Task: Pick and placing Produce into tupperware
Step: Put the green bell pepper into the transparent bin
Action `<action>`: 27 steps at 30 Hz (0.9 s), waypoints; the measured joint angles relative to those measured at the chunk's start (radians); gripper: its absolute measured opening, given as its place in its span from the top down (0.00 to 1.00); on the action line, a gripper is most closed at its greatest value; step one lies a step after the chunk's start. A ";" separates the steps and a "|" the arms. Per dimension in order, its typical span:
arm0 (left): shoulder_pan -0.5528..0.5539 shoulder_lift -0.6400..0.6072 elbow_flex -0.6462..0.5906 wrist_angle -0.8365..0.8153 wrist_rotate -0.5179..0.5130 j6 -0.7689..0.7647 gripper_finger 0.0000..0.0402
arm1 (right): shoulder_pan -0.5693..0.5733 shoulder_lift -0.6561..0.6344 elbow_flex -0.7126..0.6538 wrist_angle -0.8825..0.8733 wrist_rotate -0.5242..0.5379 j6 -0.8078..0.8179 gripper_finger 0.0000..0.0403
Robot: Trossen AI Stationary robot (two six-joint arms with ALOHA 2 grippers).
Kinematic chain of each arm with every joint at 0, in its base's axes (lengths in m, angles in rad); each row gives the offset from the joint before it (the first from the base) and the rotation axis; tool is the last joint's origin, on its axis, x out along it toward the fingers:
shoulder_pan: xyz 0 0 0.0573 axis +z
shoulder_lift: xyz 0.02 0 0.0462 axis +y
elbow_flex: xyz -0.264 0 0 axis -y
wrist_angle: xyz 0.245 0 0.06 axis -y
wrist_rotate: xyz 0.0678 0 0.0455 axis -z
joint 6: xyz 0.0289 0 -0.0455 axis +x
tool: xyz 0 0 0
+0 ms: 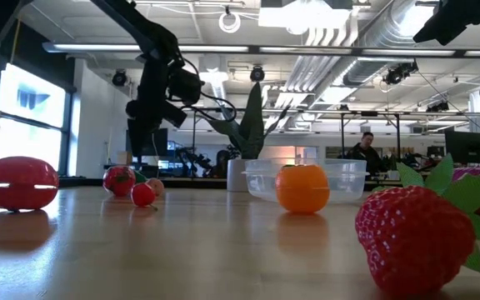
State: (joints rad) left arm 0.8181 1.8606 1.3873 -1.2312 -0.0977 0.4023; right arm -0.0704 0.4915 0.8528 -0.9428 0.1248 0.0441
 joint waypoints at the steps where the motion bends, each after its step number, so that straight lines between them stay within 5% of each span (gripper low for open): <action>1: 0.000 0.000 -0.015 0.008 0.002 0.009 0.48 | 0.000 0.000 0.000 0.000 0.000 0.000 1.00; 11: 0.000 0.001 -0.099 0.068 0.017 0.021 0.43 | 0.000 0.000 0.000 0.000 0.000 0.000 1.00; 27: 0.025 -0.068 -0.026 0.027 0.056 -0.015 0.44 | 0.000 0.000 0.000 0.000 0.000 0.000 1.00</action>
State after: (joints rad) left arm 0.8427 1.7924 1.3612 -1.2039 -0.0419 0.3871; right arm -0.0704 0.4915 0.8528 -0.9431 0.1249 0.0444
